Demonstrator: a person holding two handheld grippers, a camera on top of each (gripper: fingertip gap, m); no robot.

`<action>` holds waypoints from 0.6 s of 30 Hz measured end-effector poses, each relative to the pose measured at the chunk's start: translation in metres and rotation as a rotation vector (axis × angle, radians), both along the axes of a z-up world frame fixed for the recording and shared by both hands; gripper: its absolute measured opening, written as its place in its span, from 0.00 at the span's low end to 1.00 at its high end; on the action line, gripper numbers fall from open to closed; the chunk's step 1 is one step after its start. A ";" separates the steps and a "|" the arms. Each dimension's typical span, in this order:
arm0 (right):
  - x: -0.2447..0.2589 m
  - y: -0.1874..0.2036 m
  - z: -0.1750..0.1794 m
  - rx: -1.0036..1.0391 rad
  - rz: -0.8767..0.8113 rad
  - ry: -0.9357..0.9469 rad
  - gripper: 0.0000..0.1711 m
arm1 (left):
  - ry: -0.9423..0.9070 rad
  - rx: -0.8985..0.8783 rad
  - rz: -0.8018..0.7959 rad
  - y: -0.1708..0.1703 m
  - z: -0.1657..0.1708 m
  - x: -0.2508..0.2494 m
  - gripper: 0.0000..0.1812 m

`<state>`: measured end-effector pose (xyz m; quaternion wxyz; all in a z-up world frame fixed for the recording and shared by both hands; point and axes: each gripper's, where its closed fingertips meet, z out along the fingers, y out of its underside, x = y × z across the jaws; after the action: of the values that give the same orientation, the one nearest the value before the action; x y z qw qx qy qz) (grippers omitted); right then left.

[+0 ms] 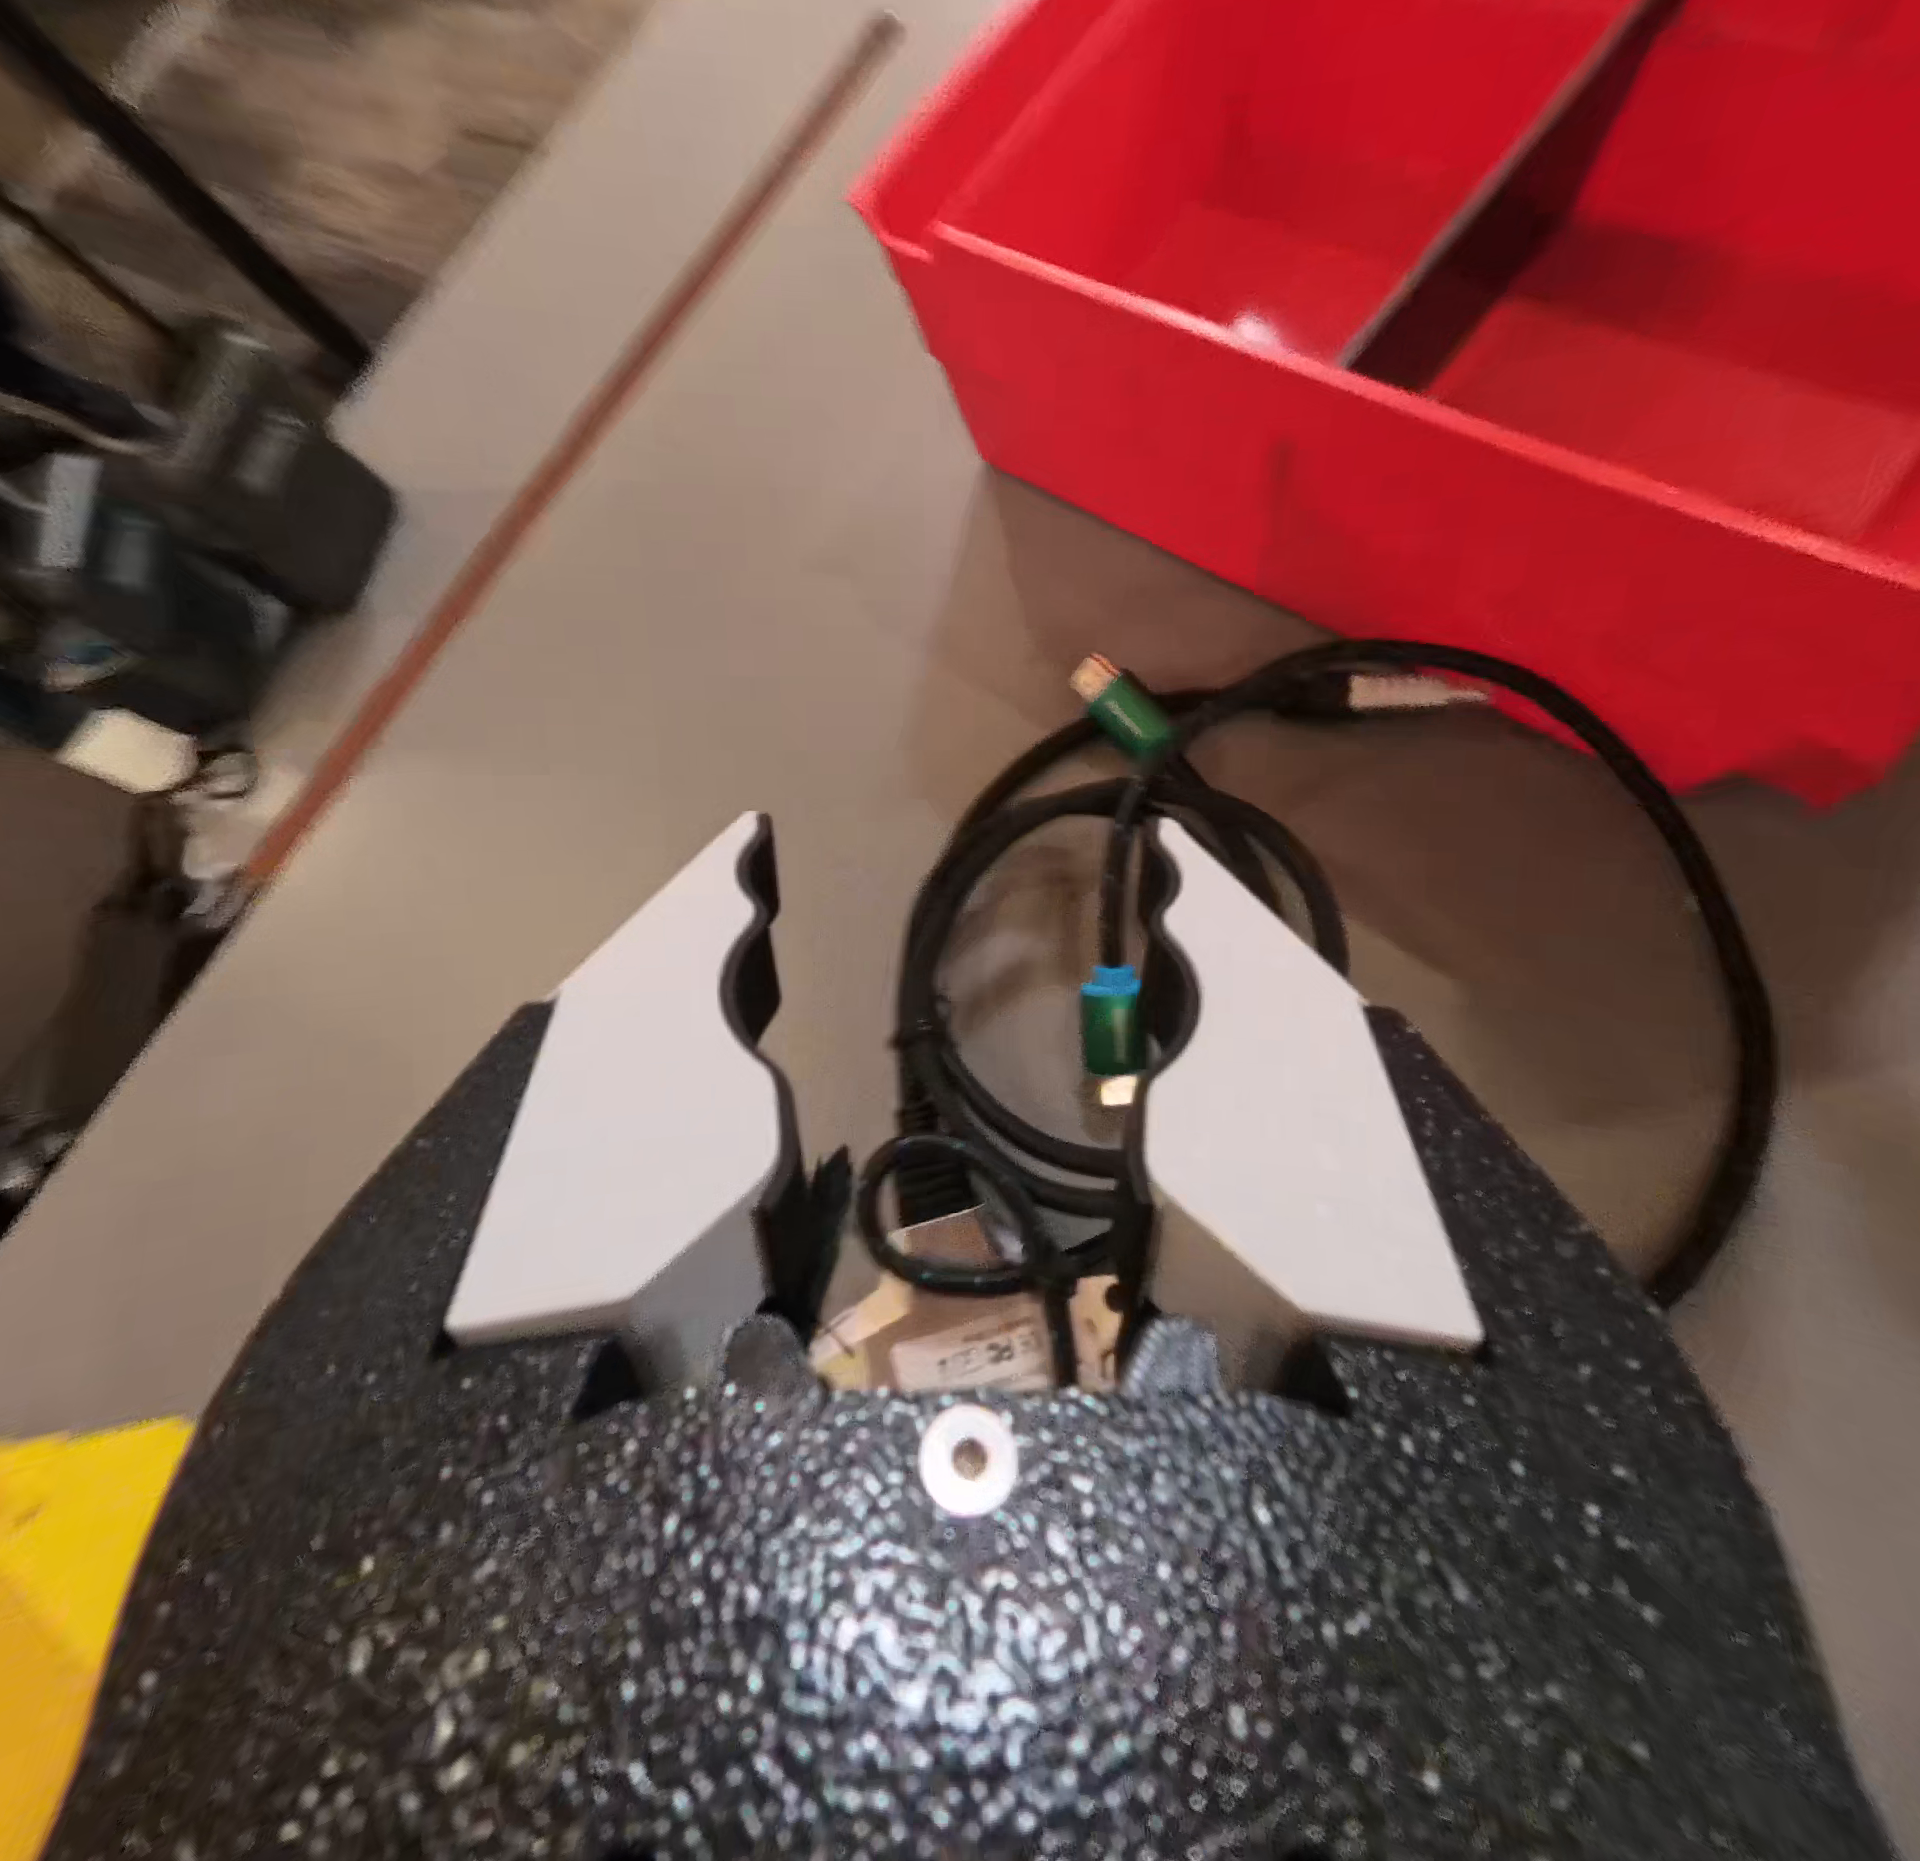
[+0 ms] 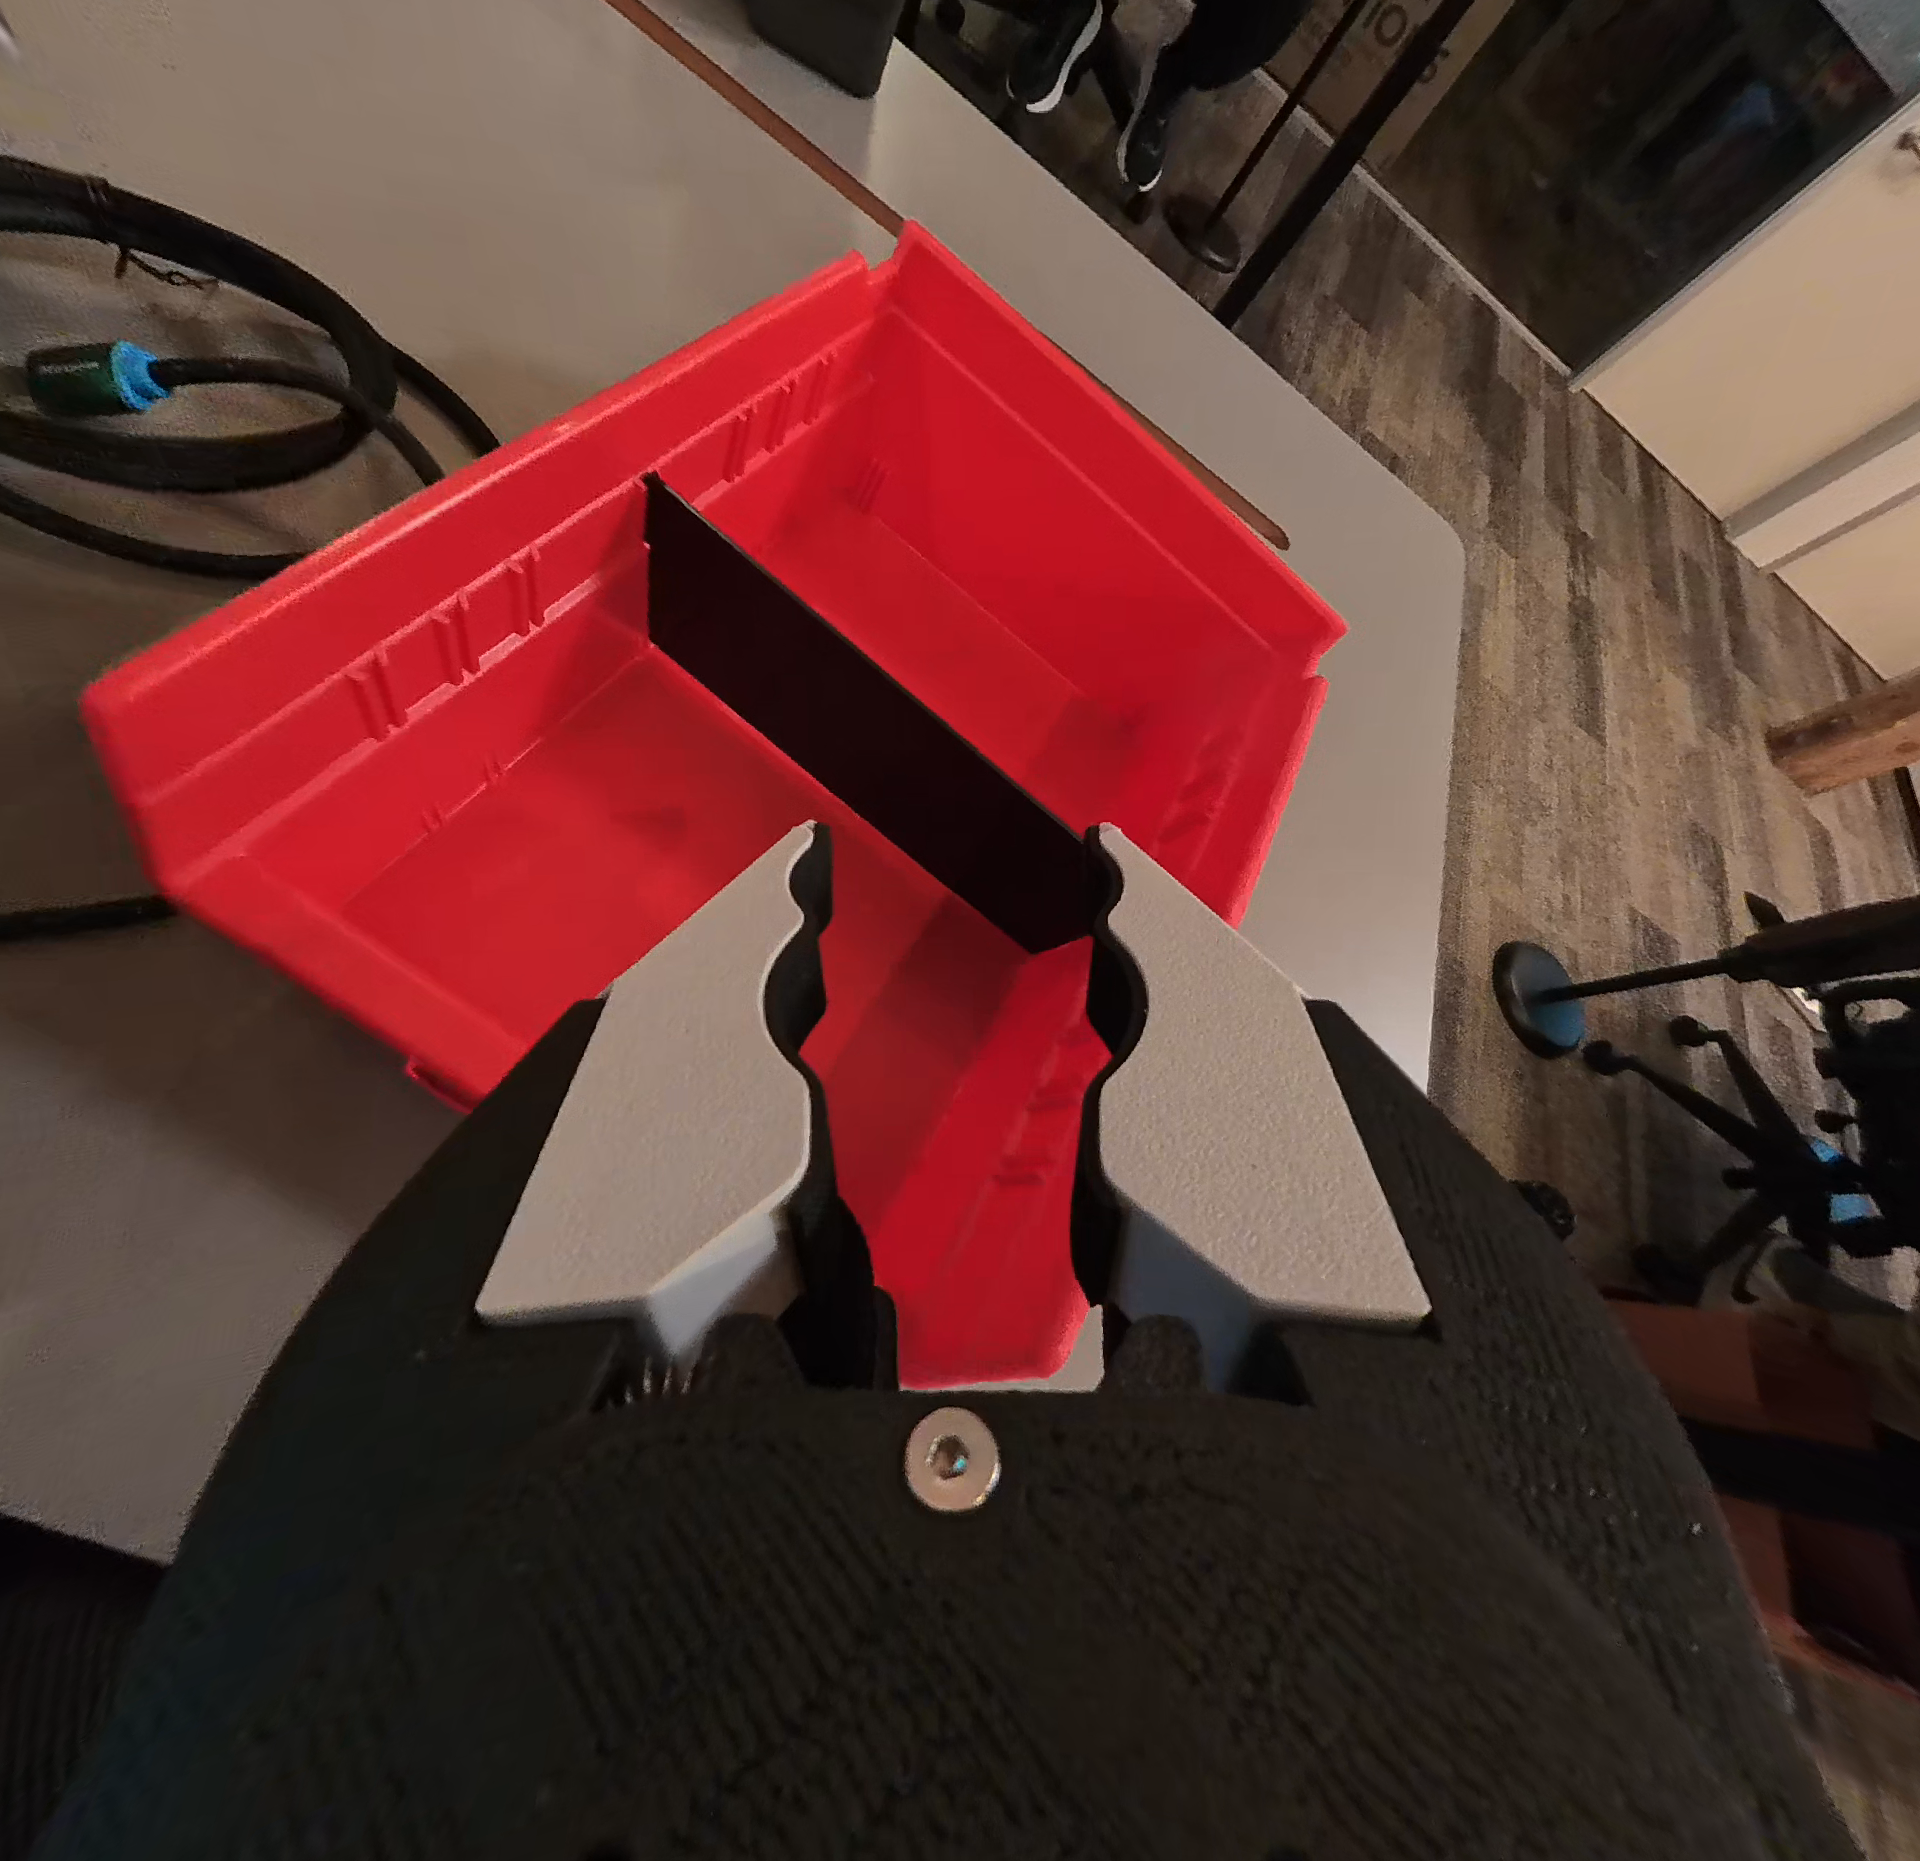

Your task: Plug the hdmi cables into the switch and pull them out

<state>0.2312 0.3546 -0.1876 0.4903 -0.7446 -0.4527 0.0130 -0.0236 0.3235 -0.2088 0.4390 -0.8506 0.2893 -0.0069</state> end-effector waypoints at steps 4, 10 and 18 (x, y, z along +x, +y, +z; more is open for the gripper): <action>-0.009 0.002 0.001 0.032 0.008 -0.027 0.27 | 0.086 0.262 0.174 -0.006 0.057 -0.044 0.35; -0.025 0.000 0.013 0.083 0.018 -0.006 0.28 | 0.086 0.362 0.286 -0.025 0.127 -0.080 0.35; -0.061 -0.016 0.056 0.301 0.053 0.042 0.28 | -0.014 0.398 0.245 -0.021 0.141 -0.102 0.33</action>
<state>0.1707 0.3384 -0.1312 0.6052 -0.6501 -0.4586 -0.0267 -0.1258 0.3027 -0.0683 0.5977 -0.7760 0.1764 0.0977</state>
